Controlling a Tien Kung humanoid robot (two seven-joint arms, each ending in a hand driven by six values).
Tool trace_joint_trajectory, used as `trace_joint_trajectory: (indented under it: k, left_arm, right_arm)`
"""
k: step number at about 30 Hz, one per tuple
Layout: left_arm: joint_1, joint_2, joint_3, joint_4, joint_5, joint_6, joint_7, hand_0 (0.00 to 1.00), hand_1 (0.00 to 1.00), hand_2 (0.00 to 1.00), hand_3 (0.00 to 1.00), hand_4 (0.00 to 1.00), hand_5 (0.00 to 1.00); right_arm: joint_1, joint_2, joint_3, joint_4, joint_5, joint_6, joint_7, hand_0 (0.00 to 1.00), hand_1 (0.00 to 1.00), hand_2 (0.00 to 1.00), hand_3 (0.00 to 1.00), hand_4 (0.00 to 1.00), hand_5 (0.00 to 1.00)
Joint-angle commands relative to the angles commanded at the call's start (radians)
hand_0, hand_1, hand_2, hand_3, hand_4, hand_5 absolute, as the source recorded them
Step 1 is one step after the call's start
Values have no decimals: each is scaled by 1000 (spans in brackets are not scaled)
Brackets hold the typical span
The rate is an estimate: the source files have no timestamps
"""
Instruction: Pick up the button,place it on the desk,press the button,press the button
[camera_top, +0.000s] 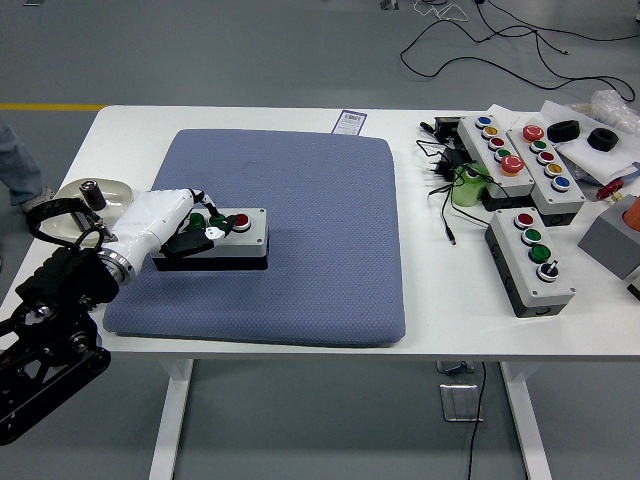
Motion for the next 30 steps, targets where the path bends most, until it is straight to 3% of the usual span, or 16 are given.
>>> trace_joint_trajectory:
  k: [6, 13, 22, 30]
  left_arm:
    - [-3, -3, 20, 26, 9, -29, 17, 2, 2, 2, 631, 669, 950]
    - [-4, -12, 41, 33, 16, -34, 26, 2, 2, 2, 634, 669, 936]
    - [-20, -20, 22, -2, 12, 110, 7, 2, 2, 2, 636, 661, 953]
    - [-43, -24, 37, 8, -20, 101, -22, 2, 2, 2, 639, 661, 954]
  right_arm:
    - [2, -1, -7, 0, 8, 0, 0, 673, 658, 674, 624, 310, 173]
    - [5, 0, -9, 0, 9, 0, 0, 673, 658, 674, 624, 310, 173]
    - [7, -2, -10, 0, 8, 0, 0, 673, 658, 674, 624, 310, 173]
    - [11, -2, -14, 0, 15, -1, 1, 673, 658, 674, 624, 310, 173]
